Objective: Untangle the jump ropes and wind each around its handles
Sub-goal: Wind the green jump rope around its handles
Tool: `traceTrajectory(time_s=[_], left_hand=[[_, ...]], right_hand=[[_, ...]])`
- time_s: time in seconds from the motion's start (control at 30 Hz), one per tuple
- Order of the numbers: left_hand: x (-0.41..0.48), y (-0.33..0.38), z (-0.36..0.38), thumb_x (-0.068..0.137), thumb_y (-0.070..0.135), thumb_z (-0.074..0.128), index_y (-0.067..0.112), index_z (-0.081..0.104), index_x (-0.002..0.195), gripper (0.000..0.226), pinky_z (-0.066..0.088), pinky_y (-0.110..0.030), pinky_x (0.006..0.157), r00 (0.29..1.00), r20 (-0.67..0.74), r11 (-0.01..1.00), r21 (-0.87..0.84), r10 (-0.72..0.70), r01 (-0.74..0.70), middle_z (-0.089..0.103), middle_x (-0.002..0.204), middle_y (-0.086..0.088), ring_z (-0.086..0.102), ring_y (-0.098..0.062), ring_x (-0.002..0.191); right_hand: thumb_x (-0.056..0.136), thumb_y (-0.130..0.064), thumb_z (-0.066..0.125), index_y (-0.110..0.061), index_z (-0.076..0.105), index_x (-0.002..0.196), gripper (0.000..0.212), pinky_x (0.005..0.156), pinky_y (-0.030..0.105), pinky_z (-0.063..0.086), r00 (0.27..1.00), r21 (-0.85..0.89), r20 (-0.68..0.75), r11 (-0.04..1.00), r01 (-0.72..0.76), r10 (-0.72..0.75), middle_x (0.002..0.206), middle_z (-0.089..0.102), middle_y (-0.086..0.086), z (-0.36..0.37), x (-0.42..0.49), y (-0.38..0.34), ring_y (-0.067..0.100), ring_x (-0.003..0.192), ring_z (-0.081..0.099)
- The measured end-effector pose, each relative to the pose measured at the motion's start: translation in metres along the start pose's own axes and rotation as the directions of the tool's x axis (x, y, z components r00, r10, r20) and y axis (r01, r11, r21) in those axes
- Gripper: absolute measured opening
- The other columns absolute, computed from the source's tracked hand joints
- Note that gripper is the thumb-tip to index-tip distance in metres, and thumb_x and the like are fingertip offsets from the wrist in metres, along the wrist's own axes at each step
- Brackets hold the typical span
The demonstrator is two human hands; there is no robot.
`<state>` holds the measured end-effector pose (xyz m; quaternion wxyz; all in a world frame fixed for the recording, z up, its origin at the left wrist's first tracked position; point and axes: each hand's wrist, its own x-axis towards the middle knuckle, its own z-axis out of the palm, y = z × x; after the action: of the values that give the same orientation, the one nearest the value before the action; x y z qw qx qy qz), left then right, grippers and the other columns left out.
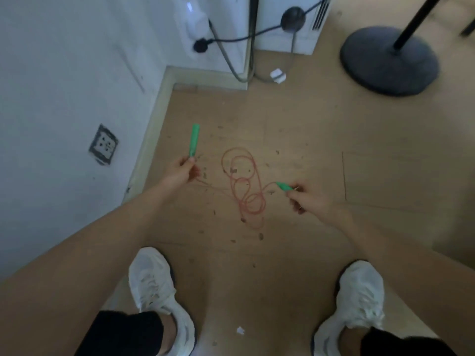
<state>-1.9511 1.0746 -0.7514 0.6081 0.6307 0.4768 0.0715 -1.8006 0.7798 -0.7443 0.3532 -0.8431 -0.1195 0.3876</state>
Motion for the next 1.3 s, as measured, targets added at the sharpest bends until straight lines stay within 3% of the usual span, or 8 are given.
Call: traceTrajectory(time_s=[0.27,0.37,0.47,0.53,0.7,0.9,1.17,1.3], left_hand=[[-0.079,0.156,-0.04,0.1,0.016,0.058,0.012,0.062,0.089,0.013,0.056,-0.025,0.062,0.917,0.152,0.926,0.022,0.369,-0.377,0.06,0.068,-0.003,0.061,-0.01,0.056],[-0.111,0.196,-0.056,0.1,0.011,0.058,0.011,0.065,0.094,0.009,0.056,-0.022,0.062,0.858,0.217,0.879,0.0,0.466,-0.477,0.06,0.072,-0.003,0.063,-0.008,0.057],[-0.146,0.225,-0.063,0.101,0.013,0.056,0.012,0.067,0.094,0.014,0.056,-0.019,0.065,0.801,0.266,0.836,-0.038,0.536,-0.547,0.065,0.074,-0.002,0.066,-0.008,0.061],[-0.166,0.237,-0.066,0.102,0.016,0.053,0.011,0.069,0.097,0.018,0.055,-0.021,0.068,0.769,0.295,0.814,-0.062,0.567,-0.577,0.068,0.076,-0.001,0.068,-0.009,0.065],[-0.188,0.242,-0.056,0.104,0.015,0.047,0.011,0.068,0.092,0.024,0.052,-0.028,0.075,0.714,0.277,0.762,-0.141,0.643,-0.632,0.072,0.089,-0.007,0.067,-0.015,0.079],[-0.191,0.232,-0.031,0.106,0.011,0.039,0.008,0.059,0.089,0.026,0.052,-0.019,0.077,0.616,0.477,0.737,-0.107,0.627,-0.667,0.069,0.082,-0.001,0.067,-0.008,0.08],[-0.19,0.223,-0.018,0.103,0.011,0.046,0.004,0.054,0.089,0.018,0.05,-0.025,0.061,0.57,0.585,0.724,-0.042,0.577,-0.689,0.065,0.068,-0.011,0.062,-0.02,0.057],[-0.186,0.221,-0.013,0.1,0.007,0.055,0.01,0.06,0.083,0.018,0.046,-0.021,0.054,0.611,0.481,0.7,-0.008,0.629,-0.715,0.059,0.061,0.001,0.052,-0.014,0.053]], right_hand=[[0.096,-0.027,0.061,-0.017,0.067,0.108,0.016,0.047,0.024,0.037,0.944,-0.13,-0.095,0.944,0.302,-0.315,0.066,0.056,-0.003,-0.083,-0.064,-0.126,0.011,0.051,0.047],[0.097,-0.022,0.06,-0.014,0.07,0.111,0.018,0.046,0.008,0.036,0.881,-0.211,-0.105,0.876,0.433,-0.461,0.073,0.058,-0.012,-0.106,-0.101,-0.171,-0.001,0.052,0.053],[0.092,-0.021,0.069,-0.015,0.074,0.103,0.014,0.051,0.005,0.037,0.803,-0.295,-0.105,0.79,0.538,-0.587,0.088,0.069,-0.008,-0.125,-0.136,-0.209,-0.016,0.054,0.055],[0.087,-0.023,0.074,-0.015,0.074,0.102,0.017,0.052,0.007,0.04,0.757,-0.289,-0.111,0.75,0.595,-0.644,0.096,0.073,0.0,-0.134,-0.155,-0.231,-0.011,0.055,0.058],[0.083,-0.021,0.078,-0.02,0.054,0.132,0.054,0.057,0.024,0.051,0.66,-0.137,-0.117,0.671,0.729,-0.742,0.086,0.073,0.009,-0.131,-0.185,-0.248,0.023,0.065,0.07],[0.084,-0.018,0.076,-0.045,0.013,0.154,0.098,0.063,0.033,0.057,0.657,-0.003,-0.026,0.658,0.753,-0.753,0.087,0.074,0.01,-0.117,-0.182,-0.241,0.026,0.072,0.072],[0.084,-0.017,0.075,-0.02,0.057,0.129,0.049,0.067,0.037,0.06,0.678,-0.023,-0.02,0.678,0.735,-0.735,0.096,0.072,0.007,-0.117,-0.17,-0.225,0.027,0.075,0.072],[0.083,-0.036,0.077,-0.026,0.062,0.124,0.045,0.071,0.022,0.05,0.657,-0.319,-0.105,0.651,0.689,-0.747,0.087,0.065,-0.012,-0.118,-0.167,-0.226,0.004,0.076,0.064]])
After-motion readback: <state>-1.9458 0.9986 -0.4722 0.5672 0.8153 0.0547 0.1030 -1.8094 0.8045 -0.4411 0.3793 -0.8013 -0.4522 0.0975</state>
